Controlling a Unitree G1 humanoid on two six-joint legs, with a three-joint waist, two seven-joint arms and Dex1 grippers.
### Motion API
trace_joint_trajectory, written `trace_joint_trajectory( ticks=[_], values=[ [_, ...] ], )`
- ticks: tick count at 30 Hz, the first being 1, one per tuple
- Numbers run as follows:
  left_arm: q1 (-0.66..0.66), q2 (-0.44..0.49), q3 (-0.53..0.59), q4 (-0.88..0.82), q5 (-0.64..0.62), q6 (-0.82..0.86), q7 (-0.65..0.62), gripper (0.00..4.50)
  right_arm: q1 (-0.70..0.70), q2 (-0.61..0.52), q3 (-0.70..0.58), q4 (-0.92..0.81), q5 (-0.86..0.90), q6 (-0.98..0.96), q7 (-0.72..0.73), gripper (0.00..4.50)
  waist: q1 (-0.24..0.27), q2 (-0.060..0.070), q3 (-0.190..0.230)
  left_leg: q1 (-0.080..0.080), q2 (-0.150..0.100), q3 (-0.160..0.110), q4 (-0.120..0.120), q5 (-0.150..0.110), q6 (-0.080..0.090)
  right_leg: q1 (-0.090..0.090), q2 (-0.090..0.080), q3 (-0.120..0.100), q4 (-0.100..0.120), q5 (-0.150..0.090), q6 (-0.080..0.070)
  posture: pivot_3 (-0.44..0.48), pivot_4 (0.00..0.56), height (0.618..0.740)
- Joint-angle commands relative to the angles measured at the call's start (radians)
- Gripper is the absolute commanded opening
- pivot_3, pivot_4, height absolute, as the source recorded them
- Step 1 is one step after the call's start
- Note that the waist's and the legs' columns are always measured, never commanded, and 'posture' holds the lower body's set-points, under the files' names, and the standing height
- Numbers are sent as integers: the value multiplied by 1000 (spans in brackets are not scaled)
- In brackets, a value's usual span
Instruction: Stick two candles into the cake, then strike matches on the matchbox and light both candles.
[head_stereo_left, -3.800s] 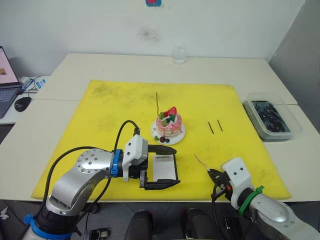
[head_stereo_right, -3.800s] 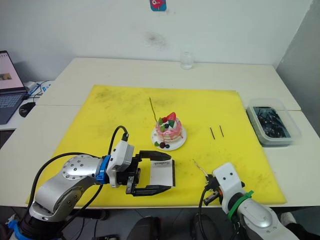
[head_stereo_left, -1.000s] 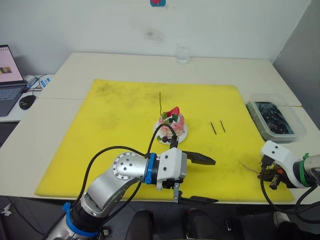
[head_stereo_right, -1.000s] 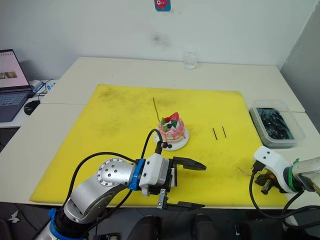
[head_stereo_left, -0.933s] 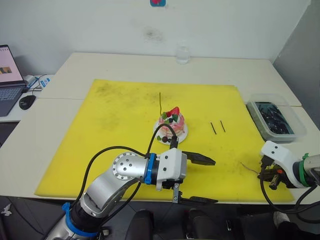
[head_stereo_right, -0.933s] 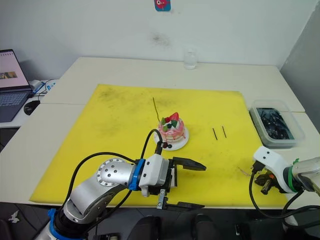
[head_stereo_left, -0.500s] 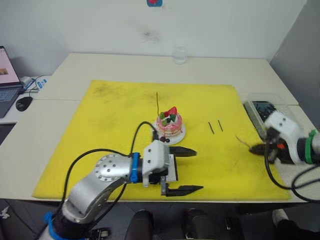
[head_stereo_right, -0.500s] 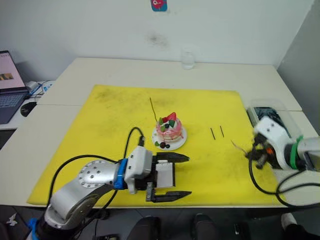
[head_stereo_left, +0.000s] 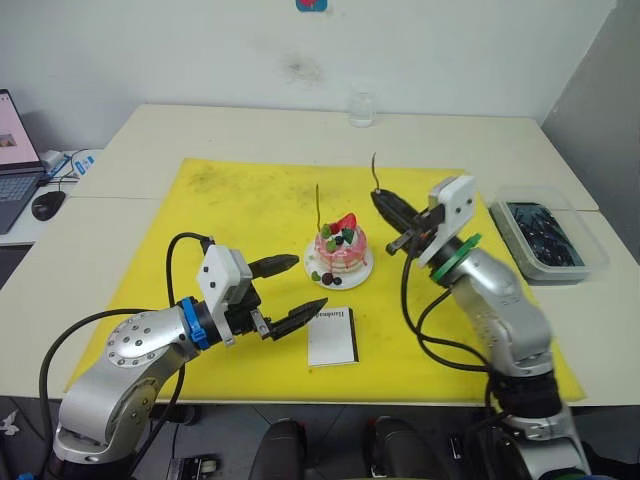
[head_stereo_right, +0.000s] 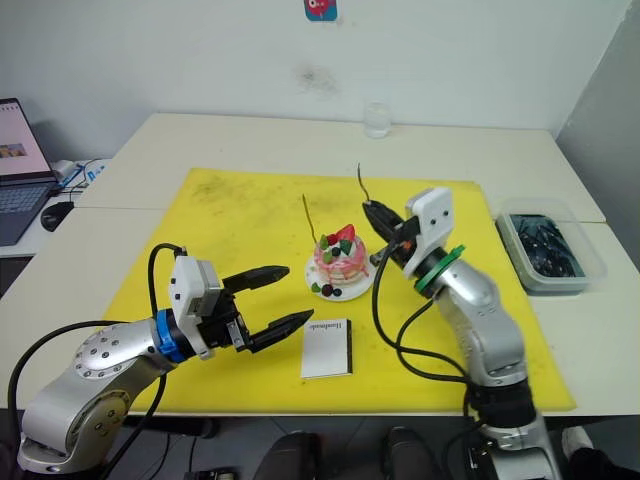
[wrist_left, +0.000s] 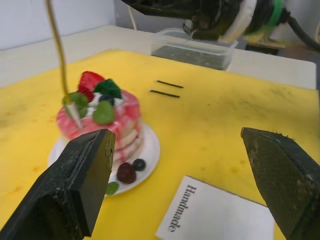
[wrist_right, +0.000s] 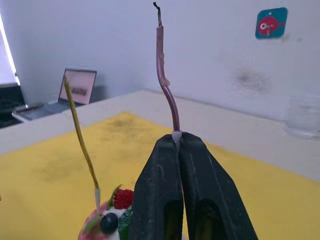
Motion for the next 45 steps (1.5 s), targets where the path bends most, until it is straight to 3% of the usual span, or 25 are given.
trace_joint_trajectory(
  ticks=[1,6,11,45],
  values=[
    [-26,-3,28,-2,-36,9,12,4500,6,42,25,83,-39,-175,26,49,-1,0,0,0,0,0,0,0,0,0,0,0,0,0,0,0,150,740],
    [-53,22,33,-27,-122,79,4,4500,3,96,33,214,-63,-288,33,49,-2,0,0,1,2,-2,0,0,0,0,0,-1,1,1,-2,0,150,740],
    [-95,34,29,-15,-133,92,12,4500,-6,120,41,274,-72,-329,35,49,-3,0,0,1,2,-2,-1,0,0,0,0,-1,2,0,-2,0,150,740],
    [-173,13,-13,3,-88,78,22,4500,81,190,52,495,-161,-537,-11,49,-4,0,0,2,2,-1,-1,0,0,0,-1,0,2,0,-2,0,150,740]
  ],
)
